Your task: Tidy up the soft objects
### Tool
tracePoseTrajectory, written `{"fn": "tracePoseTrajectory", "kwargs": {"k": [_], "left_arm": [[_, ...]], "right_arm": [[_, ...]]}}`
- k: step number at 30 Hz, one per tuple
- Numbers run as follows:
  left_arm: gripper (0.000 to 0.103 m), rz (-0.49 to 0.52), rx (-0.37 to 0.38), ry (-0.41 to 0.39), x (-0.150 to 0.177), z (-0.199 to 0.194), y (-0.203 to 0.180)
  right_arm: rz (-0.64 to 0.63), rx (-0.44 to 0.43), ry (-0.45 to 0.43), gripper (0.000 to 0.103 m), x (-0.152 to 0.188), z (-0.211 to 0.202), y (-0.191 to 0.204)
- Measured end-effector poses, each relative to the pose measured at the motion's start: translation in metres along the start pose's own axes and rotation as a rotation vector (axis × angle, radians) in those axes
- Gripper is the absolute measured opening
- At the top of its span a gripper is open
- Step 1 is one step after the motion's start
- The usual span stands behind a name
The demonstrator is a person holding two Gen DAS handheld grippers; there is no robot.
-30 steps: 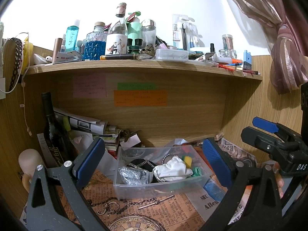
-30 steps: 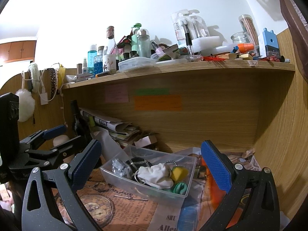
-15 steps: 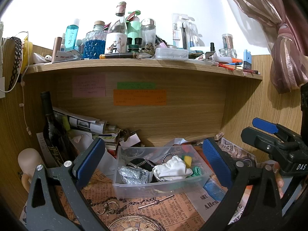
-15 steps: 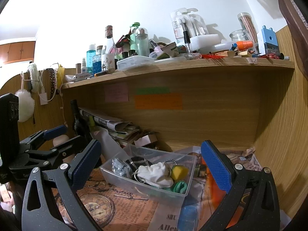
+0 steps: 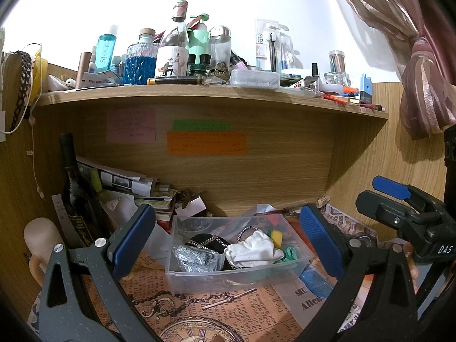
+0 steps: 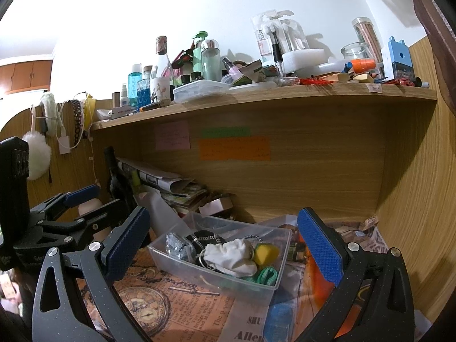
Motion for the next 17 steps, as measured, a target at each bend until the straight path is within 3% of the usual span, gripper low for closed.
{"fn": "tracePoseTrajectory", "kwargs": {"k": [17], "left_arm": [[0.103,-0.013,0.037,0.029,0.0051,0.0090,0.0064]], "right_arm": [[-0.006,0.006,0.027,0.103,0.0044,0.0080,0.0007]]}}
Point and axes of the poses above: each gripper's, at about its wrist camera, not at the fingertips, and z roughly the way its jaws point, y to its left, x to its underside, the point moved 3 cm from there along z, roughly the way its jaws point, and after that the axes turned 12 degrees about z, right-handed, at the moved point
